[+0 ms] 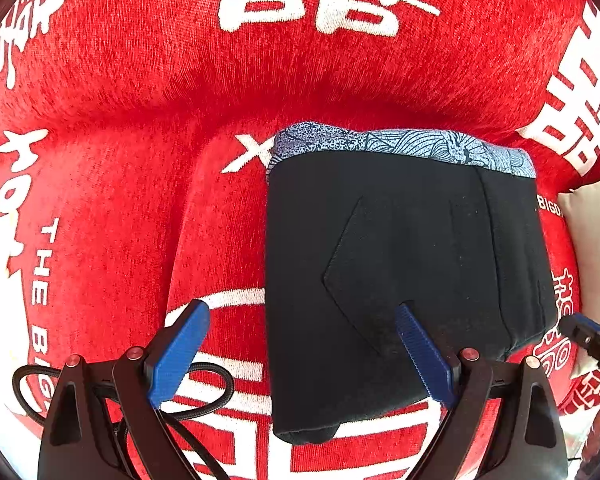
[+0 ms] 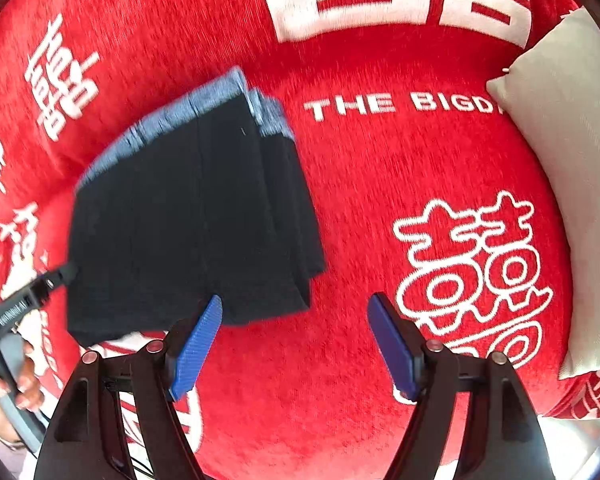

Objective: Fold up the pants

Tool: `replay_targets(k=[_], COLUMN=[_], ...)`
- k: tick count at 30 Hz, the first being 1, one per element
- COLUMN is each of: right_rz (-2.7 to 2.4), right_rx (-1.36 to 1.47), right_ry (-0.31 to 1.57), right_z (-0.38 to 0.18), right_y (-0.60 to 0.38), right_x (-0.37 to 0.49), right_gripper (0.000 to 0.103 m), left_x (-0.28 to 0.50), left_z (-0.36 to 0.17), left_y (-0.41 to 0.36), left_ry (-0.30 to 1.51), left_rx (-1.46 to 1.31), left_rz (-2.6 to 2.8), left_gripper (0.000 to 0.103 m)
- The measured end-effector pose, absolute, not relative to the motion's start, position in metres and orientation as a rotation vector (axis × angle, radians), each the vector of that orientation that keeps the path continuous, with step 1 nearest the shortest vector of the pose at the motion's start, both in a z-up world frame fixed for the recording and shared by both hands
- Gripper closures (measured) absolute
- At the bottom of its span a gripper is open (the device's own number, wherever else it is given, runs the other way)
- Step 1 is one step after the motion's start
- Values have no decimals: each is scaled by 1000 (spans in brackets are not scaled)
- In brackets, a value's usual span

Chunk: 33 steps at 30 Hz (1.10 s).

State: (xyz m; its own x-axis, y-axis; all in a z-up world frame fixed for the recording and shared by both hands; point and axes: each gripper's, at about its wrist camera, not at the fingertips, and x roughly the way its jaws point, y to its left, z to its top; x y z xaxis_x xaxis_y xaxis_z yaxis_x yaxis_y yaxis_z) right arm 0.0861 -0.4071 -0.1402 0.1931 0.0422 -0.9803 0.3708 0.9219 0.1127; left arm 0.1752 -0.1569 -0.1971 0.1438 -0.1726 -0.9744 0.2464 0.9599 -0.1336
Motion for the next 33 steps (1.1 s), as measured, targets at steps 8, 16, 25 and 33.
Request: replay_targets(k=[8, 16, 25, 33], right_rz=[-164, -171, -202, -237], right_rx=[368, 391, 400, 388], right_ry=[1337, 1337, 1319, 1282], right_z=[-139, -153, -151, -143], right_y=[-376, -352, -320, -332], right_x=[105, 97, 86, 87], right_gripper=[24, 23, 23, 23], left_x=[173, 168, 169, 193], left_z=[-200, -200, -186, -194], left_y=[-161, -150, -133, -137], left_ry=[1423, 1437, 1413, 1382], left_rx=[41, 61, 112, 145], left_rz=[-319, -302, -301, -325], left_gripper=[8, 8, 8, 8])
